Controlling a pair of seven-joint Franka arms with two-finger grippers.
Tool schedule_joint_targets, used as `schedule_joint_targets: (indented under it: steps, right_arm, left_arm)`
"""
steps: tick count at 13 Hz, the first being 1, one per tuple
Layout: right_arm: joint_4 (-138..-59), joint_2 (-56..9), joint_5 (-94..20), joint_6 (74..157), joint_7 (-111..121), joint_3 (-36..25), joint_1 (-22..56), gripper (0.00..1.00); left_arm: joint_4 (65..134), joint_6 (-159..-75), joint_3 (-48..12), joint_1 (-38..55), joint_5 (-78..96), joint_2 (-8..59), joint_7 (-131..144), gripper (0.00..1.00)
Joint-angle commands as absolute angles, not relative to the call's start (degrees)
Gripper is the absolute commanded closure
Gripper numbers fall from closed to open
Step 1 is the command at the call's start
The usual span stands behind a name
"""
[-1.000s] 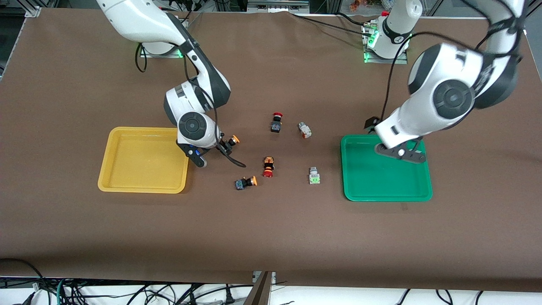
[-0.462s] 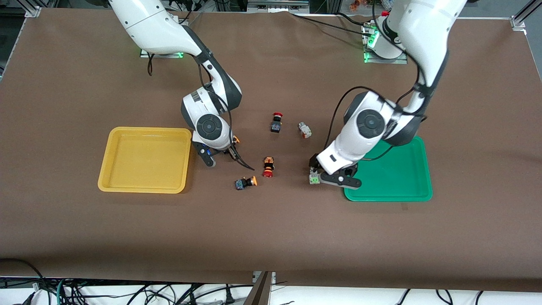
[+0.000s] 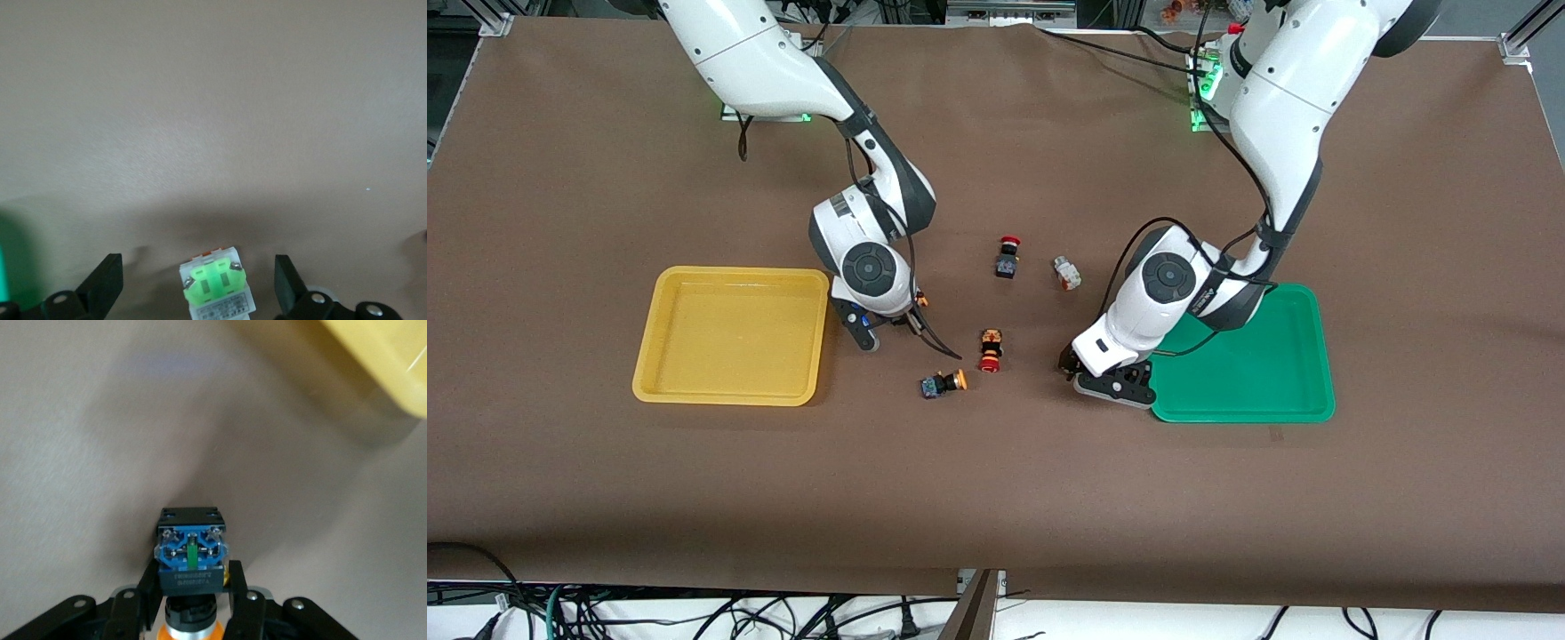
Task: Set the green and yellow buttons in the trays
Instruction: 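Lower the blue button into the yellow tray while the left gripper places the white button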
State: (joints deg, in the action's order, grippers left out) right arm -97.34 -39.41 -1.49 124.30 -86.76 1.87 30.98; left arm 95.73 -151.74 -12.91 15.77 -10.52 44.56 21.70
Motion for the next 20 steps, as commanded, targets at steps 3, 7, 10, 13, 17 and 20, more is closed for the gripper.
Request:
schedule_joint_targets:
  steps: [3, 7, 10, 13, 17, 20]
  right_arm:
    - [-87.48, -38.5, 2.9, 104.38, -77.57, -0.96, 27.62, 1.0]
    - [-85.6, -36.57, 3.42, 91.16, -56.65, -2.62, 19.61, 1.0]
    - [-91.47, -36.13, 3.95, 93.15, -42.06, -9.38, 19.6, 1.0]
    - [-99.21, -33.49, 3.96, 101.14, -39.46, -10.55, 19.51, 1.0]
    - [-98.71, -33.84, 4.04, 101.34, -40.08, -10.55, 20.39, 0.0]
    - [-92.49, -34.1, 3.17, 98.89, -38.93, -10.28, 20.39, 0.0]
  left_arm:
    - [96.32, -152.14, -12.57, 17.58, -12.04, 44.83, 25.58, 0.57]
    - [96.5, -150.92, -12.57, 16.09, -12.13, 42.38, 22.08, 0.93]
    - [95.8, -135.93, -12.74, 13.28, -12.13, 35.44, 16.81, 0.92]
    - [95.8, -121.51, -12.48, 8.72, -12.22, 31.99, 3.15, 0.92]
    - [99.65, -122.94, -12.22, 3.43, -13.36, 34.1, -6.24, 0.37]
    - [100.28, -121.57, -12.92, 3.95, -13.36, 31.22, -5.1, 0.0]
